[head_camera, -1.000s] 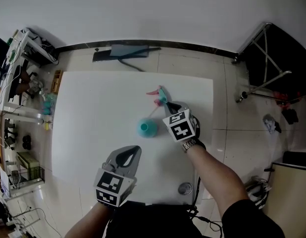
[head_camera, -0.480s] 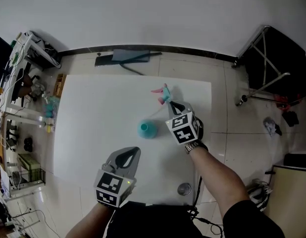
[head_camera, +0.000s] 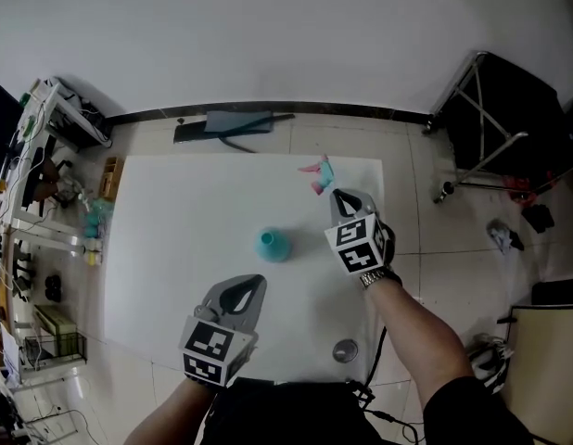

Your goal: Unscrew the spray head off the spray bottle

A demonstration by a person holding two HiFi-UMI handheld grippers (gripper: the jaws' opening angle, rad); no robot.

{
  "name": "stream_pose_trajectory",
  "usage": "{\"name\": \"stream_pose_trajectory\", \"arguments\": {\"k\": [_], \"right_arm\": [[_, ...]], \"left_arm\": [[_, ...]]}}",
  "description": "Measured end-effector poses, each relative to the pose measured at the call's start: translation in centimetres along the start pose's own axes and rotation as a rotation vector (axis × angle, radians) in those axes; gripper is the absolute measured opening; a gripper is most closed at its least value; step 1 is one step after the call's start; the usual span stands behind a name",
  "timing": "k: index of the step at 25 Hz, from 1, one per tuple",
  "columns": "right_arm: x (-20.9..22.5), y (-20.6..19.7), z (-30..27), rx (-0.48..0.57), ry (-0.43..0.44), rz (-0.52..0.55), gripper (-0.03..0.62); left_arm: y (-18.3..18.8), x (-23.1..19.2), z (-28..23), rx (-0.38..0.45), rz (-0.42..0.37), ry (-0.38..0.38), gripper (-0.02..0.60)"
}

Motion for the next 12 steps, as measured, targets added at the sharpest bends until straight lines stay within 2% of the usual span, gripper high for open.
{"name": "stream_pose_trajectory", "arguments": {"k": [7, 12], "right_arm": [[1.6, 0.6, 5.7, 0.010, -0.136, 0.035, -0.003], [0.8, 1.5, 10.3, 0.029, -0.208, 0.104, -0.003]], "left_arm": [[1.2, 0.2, 1.2, 0.061, -0.027, -0.058, 0.025], [2.1, 0.2, 2.5, 0.109, -0.032, -0.099, 0.030]]}}
Point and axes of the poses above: the fingertips, and each gripper's own axes: z backward along the fingers, x to its right, y out of its top, the point moved 4 cm from there along z, backward along the fingers, and after that the axes turned 13 degrees about y, right-handed, at the moved point
